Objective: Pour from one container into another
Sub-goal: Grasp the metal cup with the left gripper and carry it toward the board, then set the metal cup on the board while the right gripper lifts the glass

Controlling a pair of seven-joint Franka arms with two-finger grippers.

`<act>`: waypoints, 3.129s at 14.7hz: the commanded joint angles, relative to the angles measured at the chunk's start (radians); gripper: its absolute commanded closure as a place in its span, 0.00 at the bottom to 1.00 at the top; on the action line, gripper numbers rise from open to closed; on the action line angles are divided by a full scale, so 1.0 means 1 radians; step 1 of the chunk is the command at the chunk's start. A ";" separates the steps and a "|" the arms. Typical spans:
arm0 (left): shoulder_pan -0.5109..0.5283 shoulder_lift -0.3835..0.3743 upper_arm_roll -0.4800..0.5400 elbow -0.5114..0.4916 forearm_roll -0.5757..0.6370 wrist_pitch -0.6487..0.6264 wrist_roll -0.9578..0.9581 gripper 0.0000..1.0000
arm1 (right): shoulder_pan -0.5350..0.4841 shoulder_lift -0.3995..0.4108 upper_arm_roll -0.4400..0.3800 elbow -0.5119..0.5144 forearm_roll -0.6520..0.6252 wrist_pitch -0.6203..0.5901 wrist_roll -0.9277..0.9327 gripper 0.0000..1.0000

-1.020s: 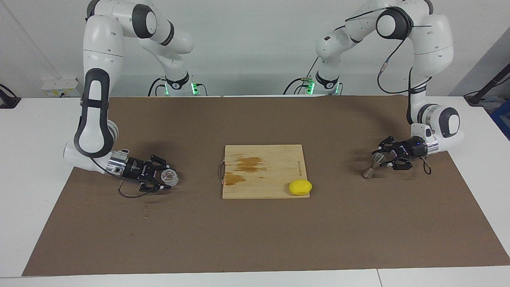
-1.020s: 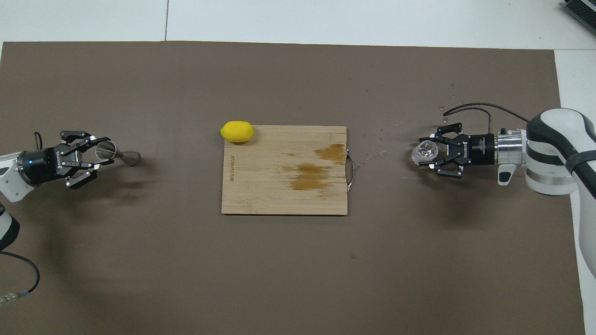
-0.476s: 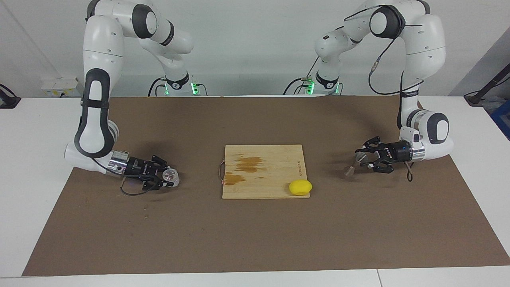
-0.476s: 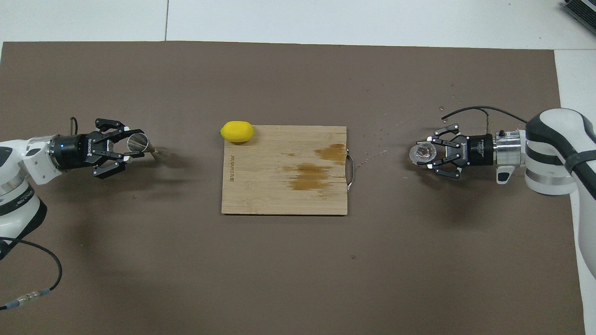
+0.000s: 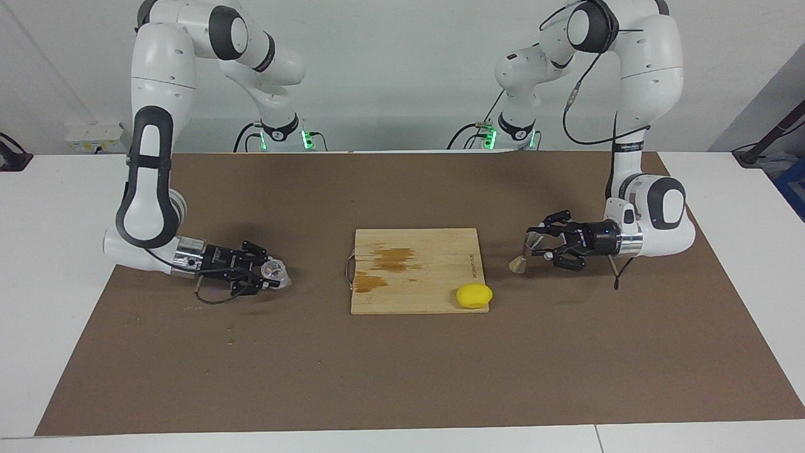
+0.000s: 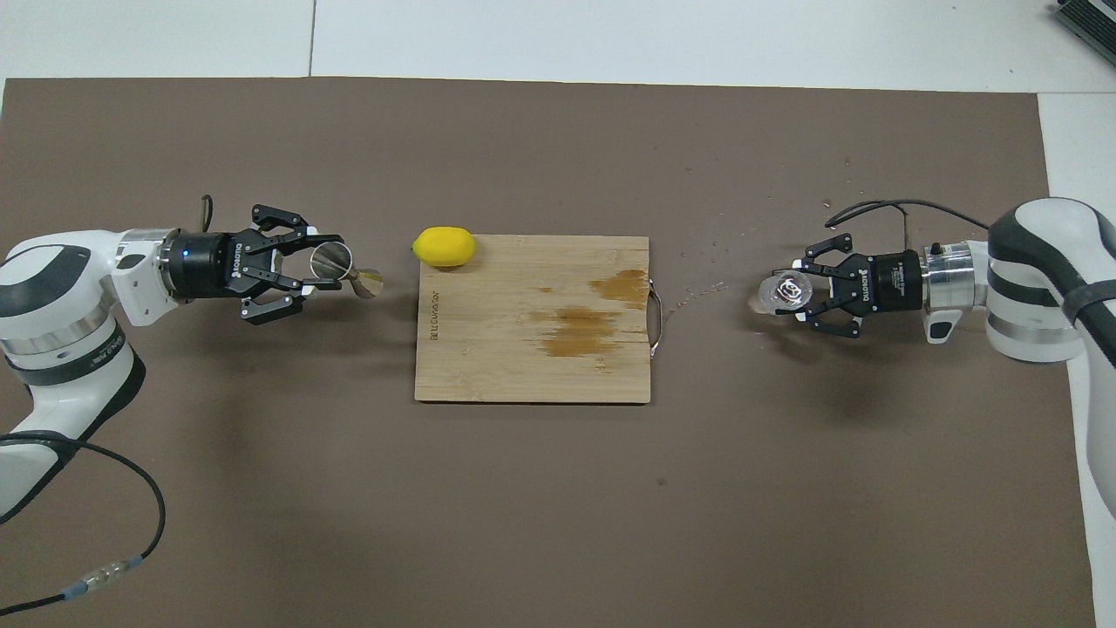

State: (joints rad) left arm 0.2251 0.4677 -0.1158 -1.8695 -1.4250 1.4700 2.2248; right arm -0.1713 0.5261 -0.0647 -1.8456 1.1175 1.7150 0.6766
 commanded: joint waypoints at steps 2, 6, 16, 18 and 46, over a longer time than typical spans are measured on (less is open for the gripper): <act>-0.096 -0.077 0.013 -0.069 -0.070 0.084 -0.023 0.53 | 0.004 -0.063 -0.001 -0.004 0.021 -0.055 0.052 1.00; -0.200 -0.092 0.013 -0.097 -0.130 0.182 -0.030 0.52 | 0.018 -0.123 -0.001 -0.003 0.018 -0.051 0.165 1.00; -0.403 -0.130 0.015 -0.209 -0.372 0.401 0.074 0.51 | 0.065 -0.159 -0.001 0.020 0.030 0.015 0.307 1.00; -0.415 -0.130 0.013 -0.218 -0.391 0.418 0.104 0.51 | 0.082 -0.167 -0.001 0.017 0.030 0.017 0.310 1.00; -0.325 -0.118 0.022 -0.270 -0.389 0.340 0.282 0.00 | 0.303 -0.181 -0.003 0.017 0.031 0.187 0.357 1.00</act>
State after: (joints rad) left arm -0.1332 0.3740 -0.0978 -2.1269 -1.8463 1.8380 2.5197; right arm 0.1092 0.3652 -0.0627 -1.8148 1.1185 1.8690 1.0514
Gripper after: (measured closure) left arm 0.000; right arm 0.489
